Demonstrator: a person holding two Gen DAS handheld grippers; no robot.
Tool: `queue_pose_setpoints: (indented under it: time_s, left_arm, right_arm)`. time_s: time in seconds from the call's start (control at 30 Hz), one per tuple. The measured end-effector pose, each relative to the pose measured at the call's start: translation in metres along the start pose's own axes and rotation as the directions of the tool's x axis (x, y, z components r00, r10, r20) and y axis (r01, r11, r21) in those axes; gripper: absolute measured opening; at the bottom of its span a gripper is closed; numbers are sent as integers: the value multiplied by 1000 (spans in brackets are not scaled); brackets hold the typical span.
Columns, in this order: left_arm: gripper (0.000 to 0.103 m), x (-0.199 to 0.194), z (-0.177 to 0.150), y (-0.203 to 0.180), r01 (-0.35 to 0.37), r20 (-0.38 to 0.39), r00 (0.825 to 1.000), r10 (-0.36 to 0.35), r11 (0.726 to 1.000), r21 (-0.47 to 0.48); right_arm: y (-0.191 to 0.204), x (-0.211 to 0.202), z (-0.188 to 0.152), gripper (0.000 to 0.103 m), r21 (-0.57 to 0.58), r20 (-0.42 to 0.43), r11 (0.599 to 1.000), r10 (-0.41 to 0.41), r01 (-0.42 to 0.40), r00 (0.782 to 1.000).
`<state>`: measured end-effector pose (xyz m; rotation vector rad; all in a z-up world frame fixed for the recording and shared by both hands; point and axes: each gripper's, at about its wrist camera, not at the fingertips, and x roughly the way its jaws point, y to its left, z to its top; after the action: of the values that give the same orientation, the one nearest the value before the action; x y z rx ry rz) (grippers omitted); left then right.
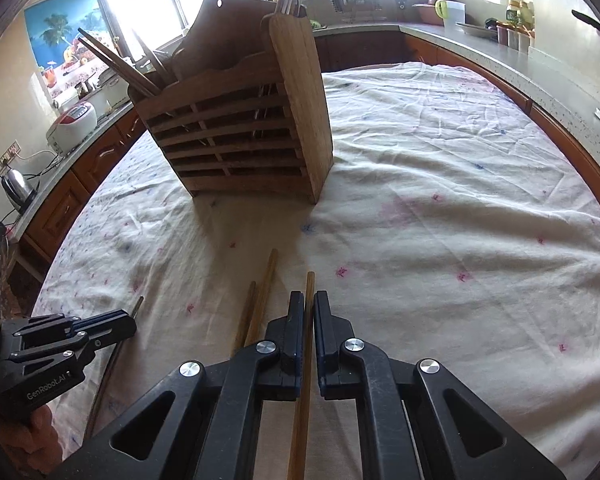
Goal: Organize utensils
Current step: 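Lift both chopsticks upright and lower them into the holder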
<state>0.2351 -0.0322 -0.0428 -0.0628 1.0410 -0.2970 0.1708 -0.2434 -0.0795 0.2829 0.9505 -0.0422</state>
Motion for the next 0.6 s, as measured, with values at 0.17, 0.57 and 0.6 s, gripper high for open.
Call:
queue_pose_setpoints:
  time_s: [0.17, 0.57, 0.6]
  left_arm:
    - [13, 3, -1, -9, -40, 13, 999, 39, 997, 62]
    - [3, -7, -8, -5, -33, 56, 998, 29, 997, 65]
    - [3, -13, -10, -4, -24, 67, 998, 20, 998, 57]
  right_arm:
    - [0, 4, -3, 8, -15, -37, 1000, 7, -8, 999]
    - [8, 2, -5, 5, -71, -35, 998, -4, 2, 999]
    - [8, -2, -6, 5, -61, -28, 998, 8, -10, 1000]
